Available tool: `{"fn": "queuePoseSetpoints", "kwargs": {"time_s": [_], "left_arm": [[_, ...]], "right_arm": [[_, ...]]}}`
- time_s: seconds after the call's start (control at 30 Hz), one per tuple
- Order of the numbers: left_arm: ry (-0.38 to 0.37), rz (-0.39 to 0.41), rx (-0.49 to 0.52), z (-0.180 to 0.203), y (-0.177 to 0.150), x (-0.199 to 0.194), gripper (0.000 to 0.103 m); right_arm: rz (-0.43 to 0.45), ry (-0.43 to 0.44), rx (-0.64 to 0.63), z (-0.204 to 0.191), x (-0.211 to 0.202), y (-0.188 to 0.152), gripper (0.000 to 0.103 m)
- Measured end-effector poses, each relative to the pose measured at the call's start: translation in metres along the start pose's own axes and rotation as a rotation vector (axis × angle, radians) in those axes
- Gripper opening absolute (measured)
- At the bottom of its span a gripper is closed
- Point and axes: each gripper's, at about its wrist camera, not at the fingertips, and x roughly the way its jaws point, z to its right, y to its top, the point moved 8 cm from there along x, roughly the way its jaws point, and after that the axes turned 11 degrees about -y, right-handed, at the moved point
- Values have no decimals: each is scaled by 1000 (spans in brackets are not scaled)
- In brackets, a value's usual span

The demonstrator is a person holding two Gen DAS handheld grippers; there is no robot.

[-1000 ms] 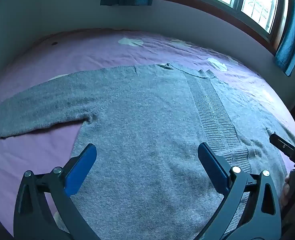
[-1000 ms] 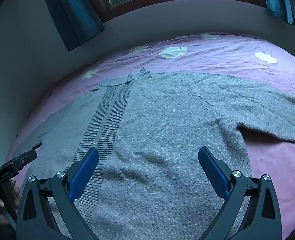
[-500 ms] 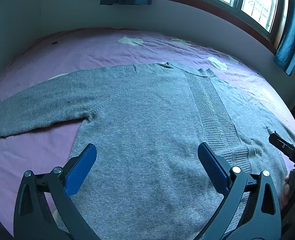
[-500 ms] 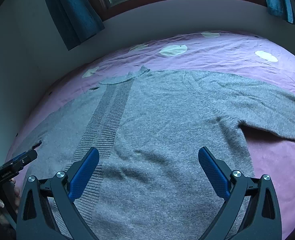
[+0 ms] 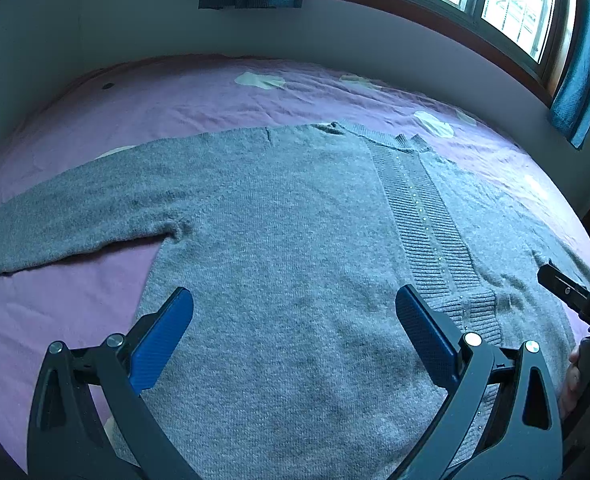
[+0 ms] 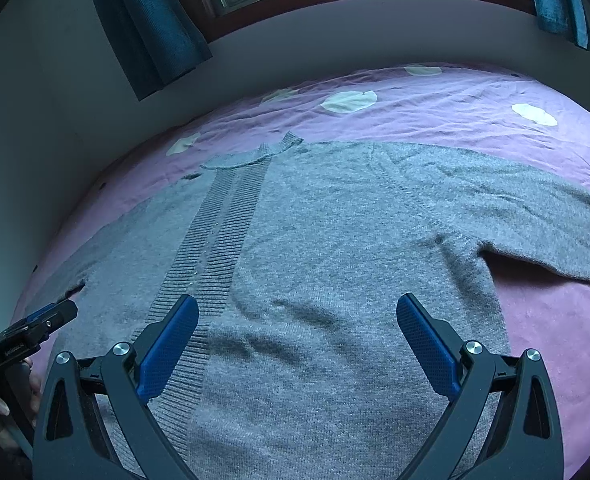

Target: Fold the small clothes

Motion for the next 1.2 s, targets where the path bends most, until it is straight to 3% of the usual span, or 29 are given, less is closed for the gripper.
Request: {"fn": "queuePoseSetpoints", "kwargs": {"time_s": [0.5,0.8,1.07,1.2], "left_arm": [[1,-7,1,1,-3,0,101],[-51,-24,-14,2,-2,0,101],[-59,-32,-34,-3,-1,2,101],[-60,-31,-35,-7,0,3,101]], "right_arm": [[2,-2,-2,-4,-2,-1,99],[6,-4,11,1,-6,2,99],[-11,27,53,19,-12,12,99],[-3,11,92,51,-21,23,99]]}}
